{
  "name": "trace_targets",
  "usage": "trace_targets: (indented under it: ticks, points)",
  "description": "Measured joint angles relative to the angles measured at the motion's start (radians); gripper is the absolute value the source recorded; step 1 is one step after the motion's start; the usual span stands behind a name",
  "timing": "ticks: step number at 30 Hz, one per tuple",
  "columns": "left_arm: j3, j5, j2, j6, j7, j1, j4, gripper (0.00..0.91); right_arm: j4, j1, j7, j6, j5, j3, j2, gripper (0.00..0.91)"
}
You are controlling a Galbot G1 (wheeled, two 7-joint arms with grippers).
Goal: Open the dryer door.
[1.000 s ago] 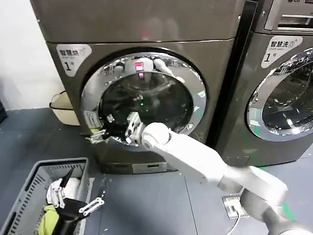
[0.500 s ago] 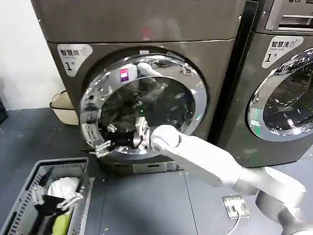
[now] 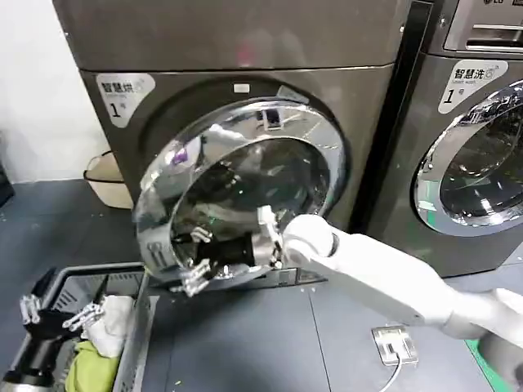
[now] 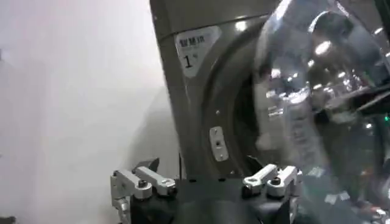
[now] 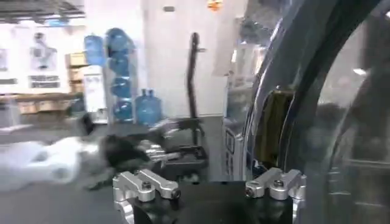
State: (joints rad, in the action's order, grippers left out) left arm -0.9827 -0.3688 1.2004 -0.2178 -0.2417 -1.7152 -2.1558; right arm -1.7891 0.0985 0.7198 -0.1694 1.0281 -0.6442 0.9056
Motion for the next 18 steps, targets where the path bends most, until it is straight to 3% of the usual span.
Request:
trace_targets:
  ticks: [12,18]
  points:
    - [0.109,-0.015,-0.155,0.025,-0.032,0.155,0.101,0.907,-0.21,0.112,-0.002,0.006,0.014,0.117,-0.219,0.907]
    - [0.216,-0.058,-0.248,0.03,-0.073,0.245,0.122,0.907,-0.296,0.336,-0.036,0.018,-0.017,0.357,-0.376,0.907]
